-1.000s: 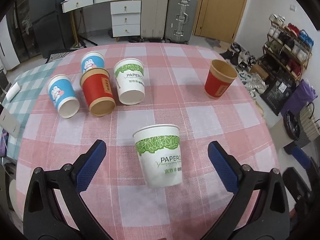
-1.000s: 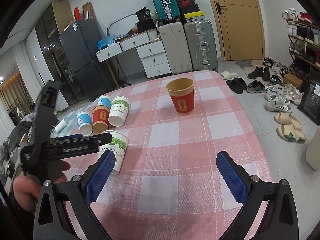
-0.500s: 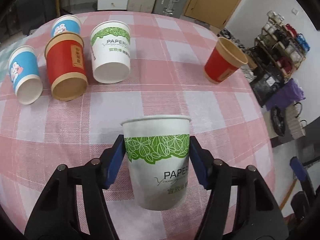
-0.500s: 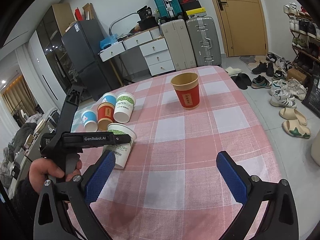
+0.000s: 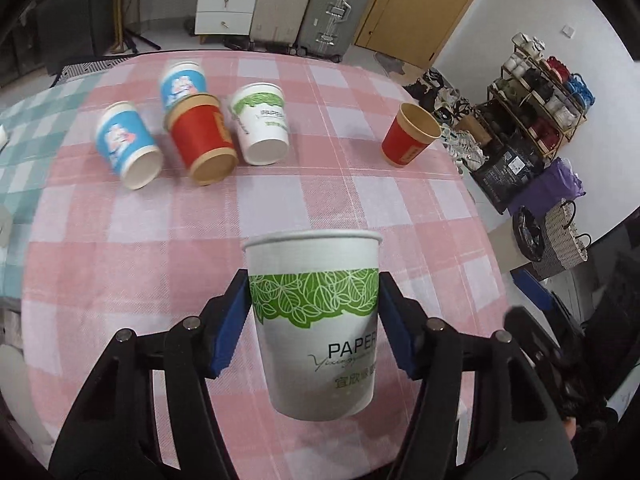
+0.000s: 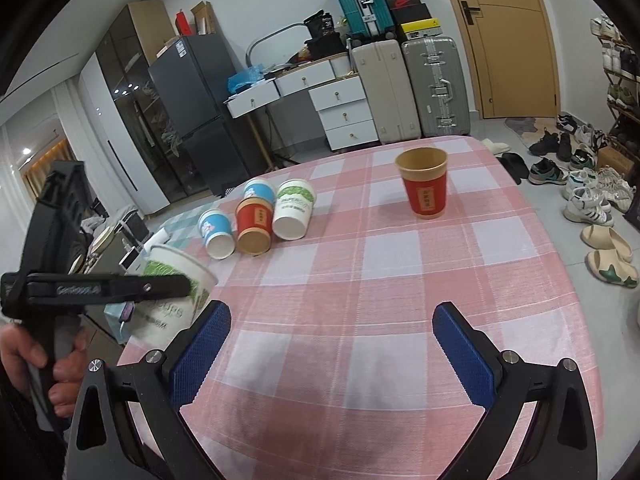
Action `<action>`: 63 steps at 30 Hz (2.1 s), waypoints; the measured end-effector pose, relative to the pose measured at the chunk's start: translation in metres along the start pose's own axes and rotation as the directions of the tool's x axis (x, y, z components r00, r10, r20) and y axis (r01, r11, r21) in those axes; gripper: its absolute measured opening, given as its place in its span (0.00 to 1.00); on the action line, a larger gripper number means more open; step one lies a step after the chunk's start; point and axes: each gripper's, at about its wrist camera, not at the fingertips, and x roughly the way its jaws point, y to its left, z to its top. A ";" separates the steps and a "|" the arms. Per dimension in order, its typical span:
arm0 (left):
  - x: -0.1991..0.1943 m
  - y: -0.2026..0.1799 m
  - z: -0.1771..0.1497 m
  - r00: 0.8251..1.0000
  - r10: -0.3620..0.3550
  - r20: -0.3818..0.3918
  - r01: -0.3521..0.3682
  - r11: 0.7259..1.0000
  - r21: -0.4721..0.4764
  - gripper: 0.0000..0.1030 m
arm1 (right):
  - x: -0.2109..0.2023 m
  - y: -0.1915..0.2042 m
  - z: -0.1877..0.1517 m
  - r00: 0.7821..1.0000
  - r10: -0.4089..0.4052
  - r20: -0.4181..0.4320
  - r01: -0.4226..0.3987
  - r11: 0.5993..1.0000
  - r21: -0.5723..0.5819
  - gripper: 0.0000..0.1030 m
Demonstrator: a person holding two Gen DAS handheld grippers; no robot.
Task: Flip cup upright
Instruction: 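Lift the cup with the left gripper, set it down, and open, then bring the right gripper to the white cup and close on it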
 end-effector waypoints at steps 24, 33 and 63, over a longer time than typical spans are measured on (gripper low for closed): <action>0.039 0.054 -0.095 0.991 -0.023 -0.135 0.006 0.992 -0.125 0.64 | 0.012 0.034 -0.024 0.997 0.010 -0.083 -0.014 0.999 -0.048 1.00; 0.025 0.048 -0.087 0.994 -0.044 -0.100 0.033 0.994 -0.108 0.75 | 0.009 0.036 -0.021 0.997 0.017 -0.075 -0.020 0.999 -0.051 1.00; -0.129 0.033 -0.126 0.872 0.292 0.392 -0.264 0.956 -0.126 0.99 | -0.011 0.091 -0.030 0.964 0.181 -0.196 -0.196 0.979 -0.058 1.00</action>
